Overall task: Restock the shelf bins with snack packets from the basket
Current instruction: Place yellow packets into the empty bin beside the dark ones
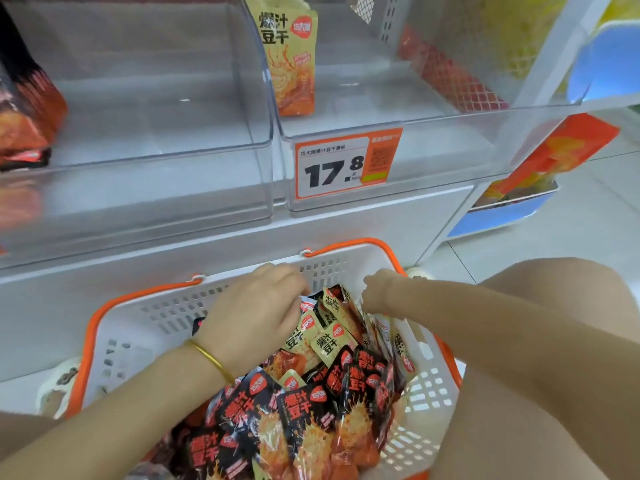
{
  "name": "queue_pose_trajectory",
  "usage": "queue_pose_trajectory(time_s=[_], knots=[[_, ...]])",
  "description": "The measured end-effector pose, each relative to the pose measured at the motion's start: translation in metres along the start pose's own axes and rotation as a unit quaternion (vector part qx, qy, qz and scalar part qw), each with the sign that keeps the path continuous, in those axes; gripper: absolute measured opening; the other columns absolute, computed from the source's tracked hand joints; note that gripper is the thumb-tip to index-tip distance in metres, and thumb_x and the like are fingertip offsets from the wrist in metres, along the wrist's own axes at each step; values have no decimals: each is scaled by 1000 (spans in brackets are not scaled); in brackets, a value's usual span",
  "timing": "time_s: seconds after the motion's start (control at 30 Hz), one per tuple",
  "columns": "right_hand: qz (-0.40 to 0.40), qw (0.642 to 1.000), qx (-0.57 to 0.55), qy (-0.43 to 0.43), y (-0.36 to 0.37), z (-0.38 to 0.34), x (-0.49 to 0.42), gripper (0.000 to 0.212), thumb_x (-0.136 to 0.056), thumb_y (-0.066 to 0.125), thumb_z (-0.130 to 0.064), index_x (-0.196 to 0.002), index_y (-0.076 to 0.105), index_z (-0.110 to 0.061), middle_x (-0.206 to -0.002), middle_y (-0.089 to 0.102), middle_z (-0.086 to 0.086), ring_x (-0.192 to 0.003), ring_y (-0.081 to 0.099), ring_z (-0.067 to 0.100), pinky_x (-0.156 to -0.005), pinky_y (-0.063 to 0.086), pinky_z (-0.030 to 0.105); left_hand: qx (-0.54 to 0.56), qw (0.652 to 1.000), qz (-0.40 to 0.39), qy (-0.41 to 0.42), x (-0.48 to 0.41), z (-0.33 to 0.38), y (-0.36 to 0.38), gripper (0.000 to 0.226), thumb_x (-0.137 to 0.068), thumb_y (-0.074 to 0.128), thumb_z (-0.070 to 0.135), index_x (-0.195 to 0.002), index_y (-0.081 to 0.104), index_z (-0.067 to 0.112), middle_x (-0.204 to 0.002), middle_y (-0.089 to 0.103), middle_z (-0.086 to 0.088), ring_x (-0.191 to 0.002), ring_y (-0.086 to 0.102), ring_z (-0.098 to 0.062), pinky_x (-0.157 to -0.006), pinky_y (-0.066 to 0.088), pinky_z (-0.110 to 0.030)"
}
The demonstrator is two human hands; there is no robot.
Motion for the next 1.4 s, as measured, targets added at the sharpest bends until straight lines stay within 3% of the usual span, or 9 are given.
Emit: queue_pose_trajectory(time_s=[0.17,0.37,0.57,0.67,0.77,0.87,1.03,1.27,1.4], knots=[[-6,997,69,-27,-5,0,-6,28,-89,45,2,-109,63,-7,-125,54,15,-111,52,28,-77,39,32,7,1000,-4,-6,1,-3,1,39,-86,28,30,-93,65,18,-92,63,5,-85,60,-17,-69,54,-37],[62,985,131,-93,-51,-6,16,30,-94,54,-20,-66,43,-15,-68,44,-6,-82,53,21,-55,39,26,56,995,-49,-73,-1,-5,6,28,-97,42,32,-118,58,23,-116,57,8,-112,51,-11,-94,43,-29],[205,964,-61,-155,-97,10,89,23,-92,57,-33,-101,64,-13,-87,54,-2,-80,46,16,-64,30,26,140,978,-109,-112,-5,6,6,48,-86,61,43,-129,50,24,-127,57,8,-114,53,-8,-97,43,-28],[254,937,-150,-188,-98,14,113,24,-90,61,-32,-91,65,-7,-77,56,2,-69,45,15,-61,31,29,169,977,-62,-115,-7,14,-5,40,-82,68,37,-117,54,25,-109,62,7,-98,57,-11,-86,46,-31],[311,878,-302,-202,-100,22,137,26,-88,64,-29,-89,69,-3,-75,61,9,-65,49,11,-58,35,20,178,977,-14,-117,-9,20,-26,17,-81,70,29,-89,55,27,-88,64,6,-83,59,-16,-75,48,-33],[353,748,-526,-197,-100,42,159,25,-85,61,-33,-84,67,-9,-74,63,6,-62,55,7,-59,45,21,338,928,41,-154,-8,28,-51,14,-80,72,13,-82,58,14,-82,70,-4,-74,67,-17,-73,56,-42],[246,607,-686,-316,-96,46,174,39,-68,81,-31,-100,67,-13,-91,73,6,-78,68,21,-66,59,32,439,870,166,-151,-21,47,-99,12,-81,69,8,-79,57,10,-69,69,2,-54,63,-4,-48,51,-22],[364,523,-749,-183,-173,94,185,9,-77,69,-16,-82,62,-16,-61,68,-6,-51,61,7,-58,56,24,154,924,337,-88,-61,33,-158,33,-83,58,43,-105,57,17,-99,59,5,-96,55,-16,-88,41,-28],[371,620,-690,-40,-215,117,136,14,-82,71,-10,-82,59,-16,-76,69,0,-59,61,9,-59,53,26,-25,963,250,-96,-78,14,-169,65,-80,36,53,-128,50,12,-137,46,-7,-130,38,-28,-104,30,-38]])
Point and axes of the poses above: each hand's wrist, its own x-axis away from the middle knuckle, its own y-axis out of the palm, z = x × y, the point moved 2 cm from there along -x, towards the middle knuckle
